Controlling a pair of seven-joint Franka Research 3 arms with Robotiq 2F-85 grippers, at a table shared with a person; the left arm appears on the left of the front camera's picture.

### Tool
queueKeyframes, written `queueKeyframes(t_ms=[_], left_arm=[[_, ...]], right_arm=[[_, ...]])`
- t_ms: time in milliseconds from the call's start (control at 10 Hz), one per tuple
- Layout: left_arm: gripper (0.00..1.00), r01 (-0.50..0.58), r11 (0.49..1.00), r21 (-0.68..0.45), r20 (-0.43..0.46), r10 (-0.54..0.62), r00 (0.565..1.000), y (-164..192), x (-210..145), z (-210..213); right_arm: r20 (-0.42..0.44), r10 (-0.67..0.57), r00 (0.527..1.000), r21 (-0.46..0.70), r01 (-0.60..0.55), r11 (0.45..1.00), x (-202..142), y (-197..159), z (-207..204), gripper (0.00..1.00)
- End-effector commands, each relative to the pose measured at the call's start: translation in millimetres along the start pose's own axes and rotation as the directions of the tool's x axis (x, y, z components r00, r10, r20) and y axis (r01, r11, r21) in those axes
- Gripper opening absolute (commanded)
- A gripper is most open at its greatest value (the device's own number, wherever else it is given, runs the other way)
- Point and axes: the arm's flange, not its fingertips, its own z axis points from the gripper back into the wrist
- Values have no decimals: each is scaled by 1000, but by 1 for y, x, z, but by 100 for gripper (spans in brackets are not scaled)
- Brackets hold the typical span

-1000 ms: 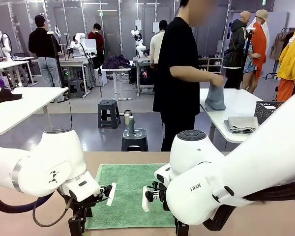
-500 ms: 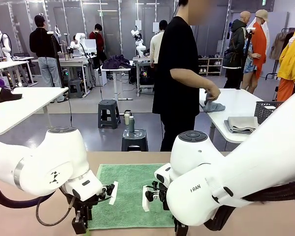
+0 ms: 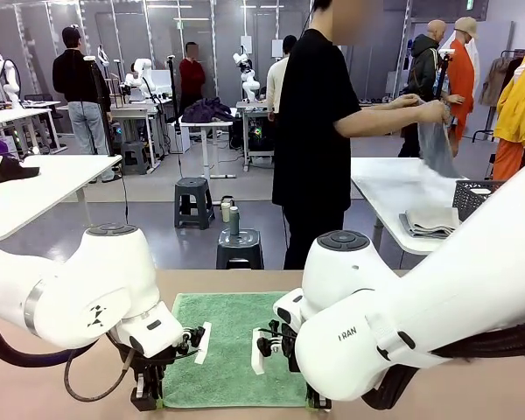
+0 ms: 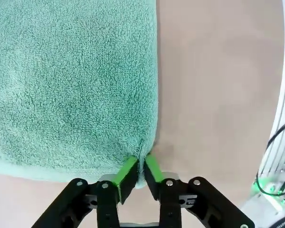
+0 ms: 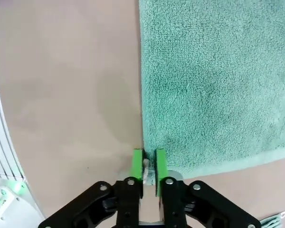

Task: Fold the towels and place them in the basket.
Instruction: When a person lays out a Towel with hook on the table, fold it in half twice.

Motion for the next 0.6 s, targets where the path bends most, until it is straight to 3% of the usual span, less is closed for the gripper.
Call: queueKeyframes(t_ms=[0,500], left_arm=[[0,-5,1000,26,-16,5,1000,-2,-3,-5],[0,48,999,13,37,-48,998,-10,-5,27]], right_arm=[[7,15,1000,27,-16,1000,-2,0,-3,0],[41,-1,999,44,0,999,-3,-5,26,0]])
